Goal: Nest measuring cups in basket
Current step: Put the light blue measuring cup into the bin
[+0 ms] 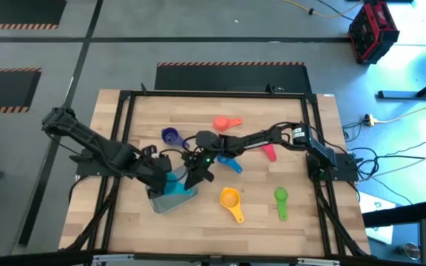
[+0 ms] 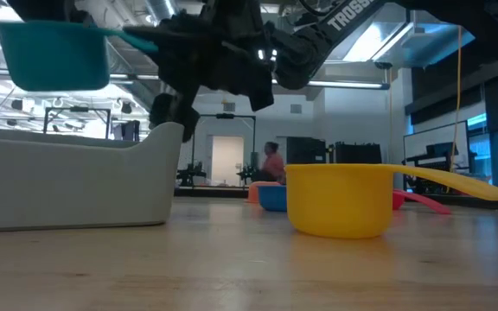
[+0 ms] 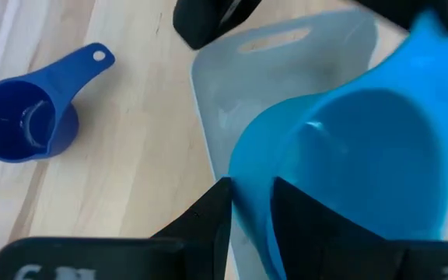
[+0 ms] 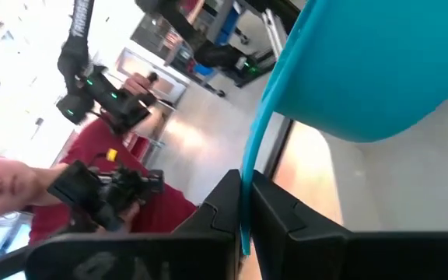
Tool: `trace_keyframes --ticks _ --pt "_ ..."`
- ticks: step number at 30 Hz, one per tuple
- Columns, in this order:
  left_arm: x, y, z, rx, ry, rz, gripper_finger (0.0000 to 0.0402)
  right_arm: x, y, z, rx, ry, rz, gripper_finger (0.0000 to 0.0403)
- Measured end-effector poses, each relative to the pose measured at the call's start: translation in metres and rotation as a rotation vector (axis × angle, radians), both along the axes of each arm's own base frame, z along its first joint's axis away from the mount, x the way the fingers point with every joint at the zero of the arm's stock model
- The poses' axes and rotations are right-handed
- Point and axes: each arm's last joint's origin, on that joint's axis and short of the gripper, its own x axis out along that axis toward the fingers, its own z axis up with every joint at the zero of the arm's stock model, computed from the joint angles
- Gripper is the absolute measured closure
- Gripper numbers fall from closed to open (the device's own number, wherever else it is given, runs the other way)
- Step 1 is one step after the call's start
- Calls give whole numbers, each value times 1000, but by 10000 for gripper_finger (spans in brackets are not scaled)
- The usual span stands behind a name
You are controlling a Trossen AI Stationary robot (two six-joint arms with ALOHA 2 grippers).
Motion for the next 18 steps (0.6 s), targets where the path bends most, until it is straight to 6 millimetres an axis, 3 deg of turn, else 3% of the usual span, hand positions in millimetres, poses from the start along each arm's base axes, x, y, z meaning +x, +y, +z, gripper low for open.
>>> trace_keyframes --ticks 5,12,18 --pt "5 -2 -7 16 29 1 331 0 0 0 11 10 2 377" --pt "3 -1 -7 33 36 15 390 1 0 2 4 0 -31 377" --pt "3 -1 -7 31 36 13 393 1 1 1 4 2 -31 377"
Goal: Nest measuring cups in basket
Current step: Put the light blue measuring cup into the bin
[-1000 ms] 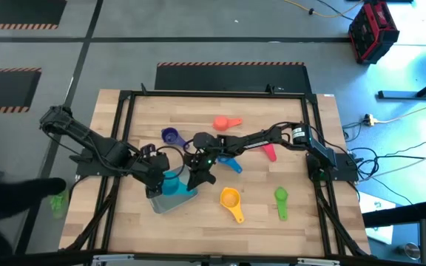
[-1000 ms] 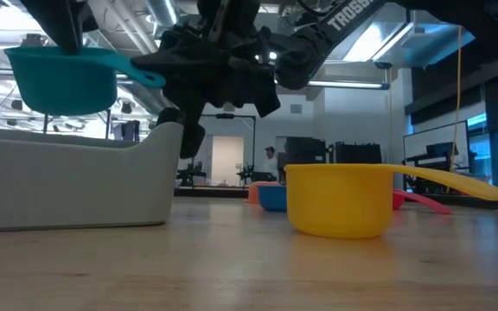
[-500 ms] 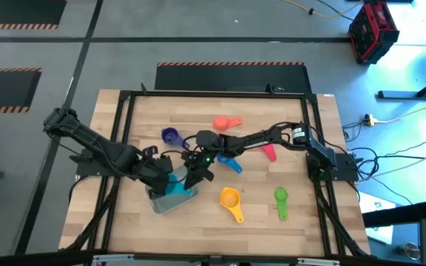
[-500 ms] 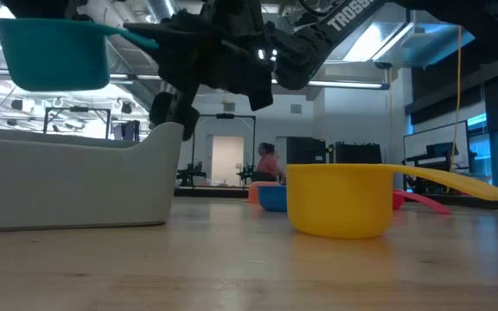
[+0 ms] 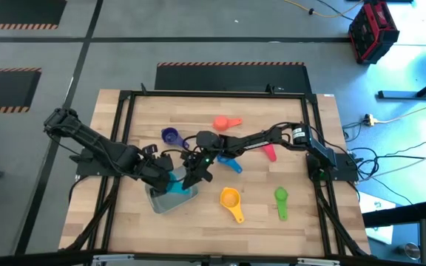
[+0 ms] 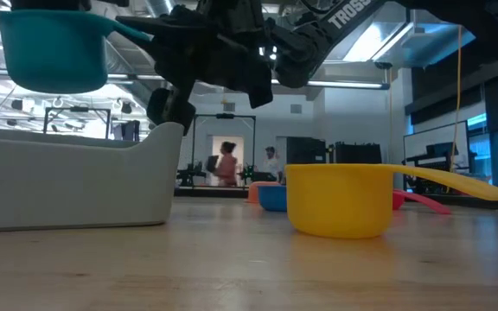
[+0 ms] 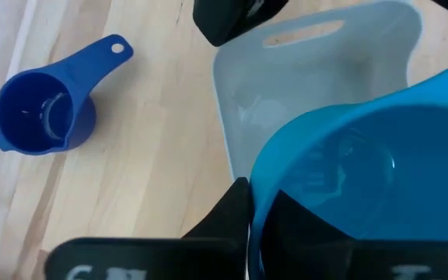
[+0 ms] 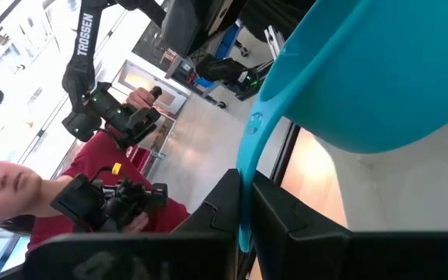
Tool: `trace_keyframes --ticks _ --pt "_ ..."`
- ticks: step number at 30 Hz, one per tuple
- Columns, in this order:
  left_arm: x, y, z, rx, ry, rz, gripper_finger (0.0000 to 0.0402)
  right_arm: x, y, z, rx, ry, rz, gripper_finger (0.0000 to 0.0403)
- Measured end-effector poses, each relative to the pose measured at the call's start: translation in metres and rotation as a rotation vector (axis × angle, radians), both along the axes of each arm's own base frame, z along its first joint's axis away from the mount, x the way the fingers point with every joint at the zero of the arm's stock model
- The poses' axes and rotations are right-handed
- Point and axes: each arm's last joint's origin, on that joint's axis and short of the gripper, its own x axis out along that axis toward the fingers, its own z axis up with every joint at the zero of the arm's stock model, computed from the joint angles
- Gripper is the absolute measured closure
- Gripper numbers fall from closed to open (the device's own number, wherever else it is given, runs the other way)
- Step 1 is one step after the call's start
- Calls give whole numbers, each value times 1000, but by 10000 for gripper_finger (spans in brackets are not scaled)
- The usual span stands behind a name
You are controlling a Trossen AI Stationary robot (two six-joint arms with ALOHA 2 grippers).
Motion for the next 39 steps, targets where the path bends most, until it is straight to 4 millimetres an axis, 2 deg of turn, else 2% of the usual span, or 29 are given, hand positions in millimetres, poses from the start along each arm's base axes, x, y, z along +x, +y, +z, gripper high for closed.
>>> trace_keyframes --ticks 4,11,22,32,39 --pt "0 0 0 -8 2 -7 397 0 2 0 -1 -1 2 369" --pt "-1 -2 1 -43 13 -33 398 -2 2 0 6 -5 79 332" --pt "-1 -3 0 -65 28 -39 399 -2 0 0 -17 -44 80 328" --pt "-2 -4 0 -117 54 -56 399 -4 -40 0 12 -12 51 328" --pt "-2 -5 0 -130 58 -51 399 -9 -65 0 32 -13 95 328"
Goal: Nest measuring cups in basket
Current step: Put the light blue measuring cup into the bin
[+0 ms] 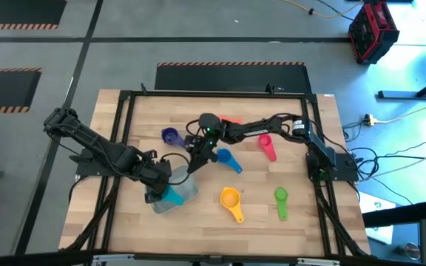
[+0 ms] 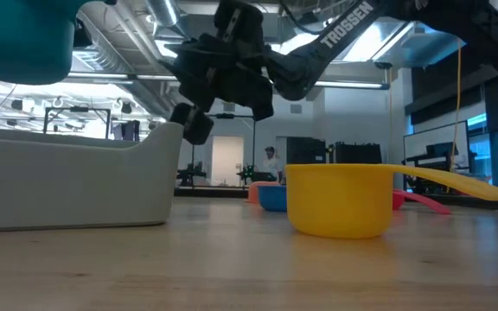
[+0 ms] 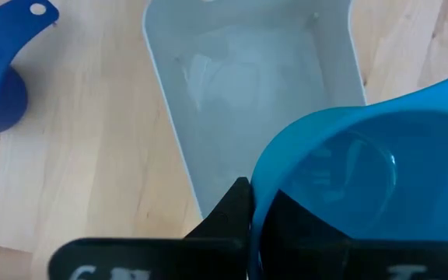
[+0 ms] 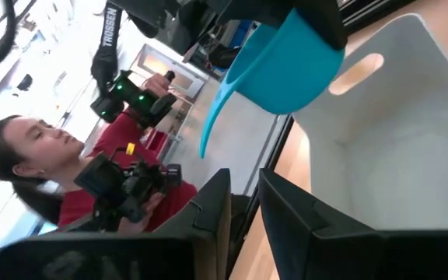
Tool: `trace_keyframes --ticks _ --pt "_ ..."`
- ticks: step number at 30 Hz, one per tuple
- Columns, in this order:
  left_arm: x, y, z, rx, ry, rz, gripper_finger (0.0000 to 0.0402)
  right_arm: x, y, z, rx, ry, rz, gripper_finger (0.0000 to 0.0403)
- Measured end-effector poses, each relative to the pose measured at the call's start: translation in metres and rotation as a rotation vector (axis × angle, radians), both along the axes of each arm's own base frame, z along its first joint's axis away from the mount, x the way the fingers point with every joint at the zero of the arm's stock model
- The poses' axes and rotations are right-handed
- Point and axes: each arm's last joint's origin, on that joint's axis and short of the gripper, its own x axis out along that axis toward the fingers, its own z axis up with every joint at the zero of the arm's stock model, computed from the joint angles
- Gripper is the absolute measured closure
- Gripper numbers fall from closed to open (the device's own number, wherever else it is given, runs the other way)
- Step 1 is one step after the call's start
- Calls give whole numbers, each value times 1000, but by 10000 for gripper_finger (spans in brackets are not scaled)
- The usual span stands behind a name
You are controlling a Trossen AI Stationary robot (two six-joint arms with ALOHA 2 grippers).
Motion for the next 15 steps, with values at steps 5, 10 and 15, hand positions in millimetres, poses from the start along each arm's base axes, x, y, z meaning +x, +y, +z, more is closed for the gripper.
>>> trace_keyframes --ticks 5,10,15 --pt "2 -1 0 -5 -11 2 399 -3 -7 0 15 -9 78 328" --pt "7 -4 -7 -15 10 51 399 -7 -6 8 26 -27 153 328" --pt "14 -8 -19 0 58 86 399 -19 -4 34 -6 -124 187 327"
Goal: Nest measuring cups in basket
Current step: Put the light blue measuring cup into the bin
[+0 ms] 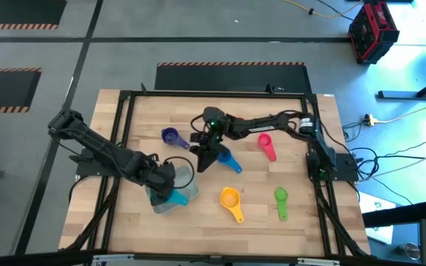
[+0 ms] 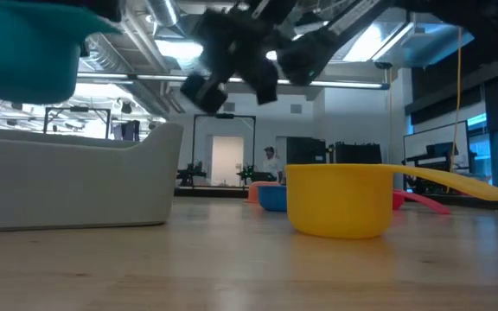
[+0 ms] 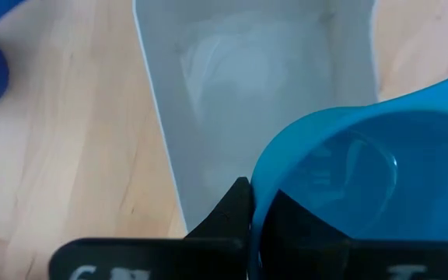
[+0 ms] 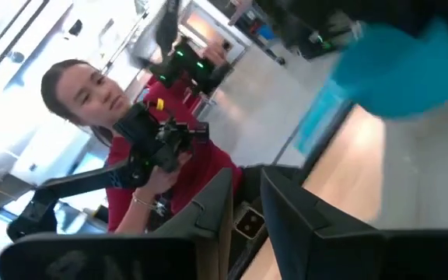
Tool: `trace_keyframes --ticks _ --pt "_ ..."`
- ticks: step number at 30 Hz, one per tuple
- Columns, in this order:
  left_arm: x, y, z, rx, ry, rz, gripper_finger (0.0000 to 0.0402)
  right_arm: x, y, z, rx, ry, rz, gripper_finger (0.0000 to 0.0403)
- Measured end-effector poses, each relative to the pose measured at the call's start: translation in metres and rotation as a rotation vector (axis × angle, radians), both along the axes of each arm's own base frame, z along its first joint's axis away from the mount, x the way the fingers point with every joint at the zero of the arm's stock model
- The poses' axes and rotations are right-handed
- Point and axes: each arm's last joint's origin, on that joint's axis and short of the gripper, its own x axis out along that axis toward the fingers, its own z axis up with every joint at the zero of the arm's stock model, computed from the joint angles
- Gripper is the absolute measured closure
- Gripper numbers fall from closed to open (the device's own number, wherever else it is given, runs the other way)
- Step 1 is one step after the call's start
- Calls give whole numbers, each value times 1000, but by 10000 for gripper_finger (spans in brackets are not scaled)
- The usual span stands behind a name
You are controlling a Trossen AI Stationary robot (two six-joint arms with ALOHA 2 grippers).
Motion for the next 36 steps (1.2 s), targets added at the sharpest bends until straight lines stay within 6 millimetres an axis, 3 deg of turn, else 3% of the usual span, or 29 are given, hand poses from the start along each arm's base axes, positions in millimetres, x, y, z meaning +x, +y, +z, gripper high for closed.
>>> trace_keyframes --ticks 8,16,24,30,36 --pt "14 -4 -24 26 82 86 399 -60 5 19 -59 -78 -108 327" --pt "28 -3 -50 74 167 120 399 -111 13 4 -138 -71 -261 327" --pt "38 6 -62 48 209 168 398 -125 24 -7 -151 -42 -260 327" --pt "33 7 -48 17 167 203 399 -125 27 -8 -164 -70 -248 327" --pt "25 6 -36 -28 118 398 399 -125 27 -9 -186 -78 -279 327"
